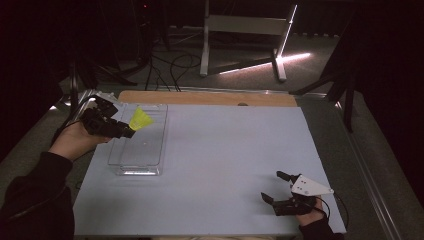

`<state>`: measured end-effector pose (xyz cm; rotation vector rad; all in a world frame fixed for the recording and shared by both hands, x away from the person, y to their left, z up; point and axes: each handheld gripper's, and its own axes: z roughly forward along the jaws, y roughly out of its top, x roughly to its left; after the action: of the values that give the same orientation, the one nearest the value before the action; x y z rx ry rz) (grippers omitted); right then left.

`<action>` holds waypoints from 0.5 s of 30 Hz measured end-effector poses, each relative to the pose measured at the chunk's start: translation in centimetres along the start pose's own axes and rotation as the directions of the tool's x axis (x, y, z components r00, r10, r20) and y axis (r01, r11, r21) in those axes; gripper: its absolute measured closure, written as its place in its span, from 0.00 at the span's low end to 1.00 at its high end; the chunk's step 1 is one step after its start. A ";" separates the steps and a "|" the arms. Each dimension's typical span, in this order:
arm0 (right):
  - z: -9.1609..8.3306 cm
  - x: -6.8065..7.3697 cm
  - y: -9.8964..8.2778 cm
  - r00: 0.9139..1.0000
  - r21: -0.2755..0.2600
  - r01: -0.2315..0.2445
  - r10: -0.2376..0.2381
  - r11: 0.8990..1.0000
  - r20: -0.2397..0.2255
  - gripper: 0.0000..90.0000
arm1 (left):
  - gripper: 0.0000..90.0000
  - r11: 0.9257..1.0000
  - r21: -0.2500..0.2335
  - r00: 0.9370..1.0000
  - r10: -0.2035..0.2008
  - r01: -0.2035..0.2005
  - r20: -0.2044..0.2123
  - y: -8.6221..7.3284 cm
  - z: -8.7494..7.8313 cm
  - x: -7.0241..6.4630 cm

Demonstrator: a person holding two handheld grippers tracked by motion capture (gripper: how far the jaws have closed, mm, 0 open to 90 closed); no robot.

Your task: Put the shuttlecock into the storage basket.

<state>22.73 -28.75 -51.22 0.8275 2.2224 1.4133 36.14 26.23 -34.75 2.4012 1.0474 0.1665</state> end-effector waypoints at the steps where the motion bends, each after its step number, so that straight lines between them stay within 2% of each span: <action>1: 0.0 0.0 0.0 1.000 0.000 0.000 0.000 1.000 -0.002 0.09 | 0.73 1.000 0.001 1.000 -0.007 0.007 0.001 -0.2 0.0 0.1; 8: 0.0 0.0 0.0 1.000 0.004 0.001 -0.001 1.000 0.000 0.09 | 0.73 0.999 -0.016 0.999 -0.039 0.038 -0.005 -1.4 0.1 0.9; 13: 0.0 0.0 0.0 1.000 0.005 0.000 0.000 1.000 -0.001 0.09 | 0.73 0.999 -0.002 0.999 -0.050 0.050 -0.014 -2.3 1.1 1.3; 15: 0.0 0.0 0.0 1.000 0.004 0.002 -0.002 1.000 0.000 0.09 | 0.73 0.998 0.003 0.998 -0.060 0.060 -0.006 -2.7 1.5 1.4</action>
<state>22.74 -28.74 -51.22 0.8267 2.2260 1.4082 35.81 28.20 -37.51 2.3705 1.1226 0.1510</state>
